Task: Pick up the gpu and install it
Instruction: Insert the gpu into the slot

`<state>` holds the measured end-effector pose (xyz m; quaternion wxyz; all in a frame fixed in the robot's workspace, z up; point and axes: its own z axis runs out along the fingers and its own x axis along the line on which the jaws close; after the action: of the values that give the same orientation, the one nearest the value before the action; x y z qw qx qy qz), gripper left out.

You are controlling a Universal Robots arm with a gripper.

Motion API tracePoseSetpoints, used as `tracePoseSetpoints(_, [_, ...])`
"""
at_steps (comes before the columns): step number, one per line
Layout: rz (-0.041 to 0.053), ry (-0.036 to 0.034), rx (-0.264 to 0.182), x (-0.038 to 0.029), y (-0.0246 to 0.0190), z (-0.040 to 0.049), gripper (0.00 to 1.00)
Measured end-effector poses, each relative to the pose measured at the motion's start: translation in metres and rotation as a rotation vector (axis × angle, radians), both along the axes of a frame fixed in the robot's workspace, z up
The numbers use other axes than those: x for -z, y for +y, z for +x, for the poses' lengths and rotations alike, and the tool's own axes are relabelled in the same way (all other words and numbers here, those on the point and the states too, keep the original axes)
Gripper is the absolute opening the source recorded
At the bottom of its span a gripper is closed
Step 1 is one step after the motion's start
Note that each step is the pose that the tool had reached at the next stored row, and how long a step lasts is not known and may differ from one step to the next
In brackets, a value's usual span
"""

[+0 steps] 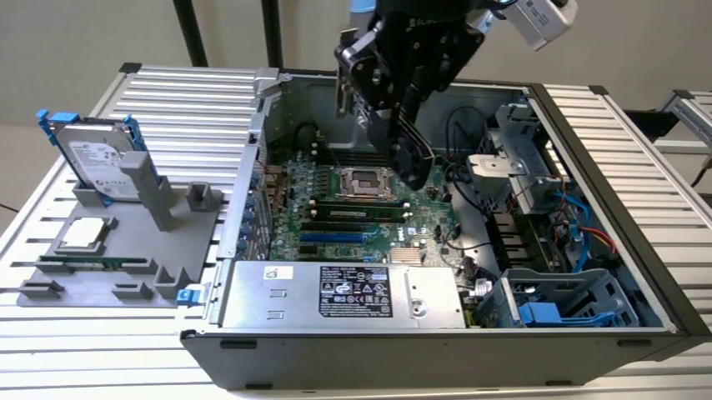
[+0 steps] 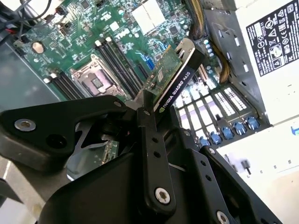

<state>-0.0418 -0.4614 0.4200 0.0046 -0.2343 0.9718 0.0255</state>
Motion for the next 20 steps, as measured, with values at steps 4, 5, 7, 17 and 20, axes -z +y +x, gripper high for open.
tracePoseSetpoints(4, [-0.0002,0.0001,-0.042,-0.0001,0.0,0.0,0.0])
tracePoseSetpoints(5, [-0.0003,0.0001,-0.054,-0.0002,0.0,0.0,0.0])
tracePoseSetpoints(7, [-0.0002,0.0001,-0.074,-0.0001,0.0,0.0,0.0])
tracePoseSetpoints(17, [-0.0001,0.0,-0.177,-0.0001,0.0,0.0,0.0])
tracePoseSetpoints(20, [-0.0001,0.0,-0.206,-0.0001,0.0,0.0,0.0])
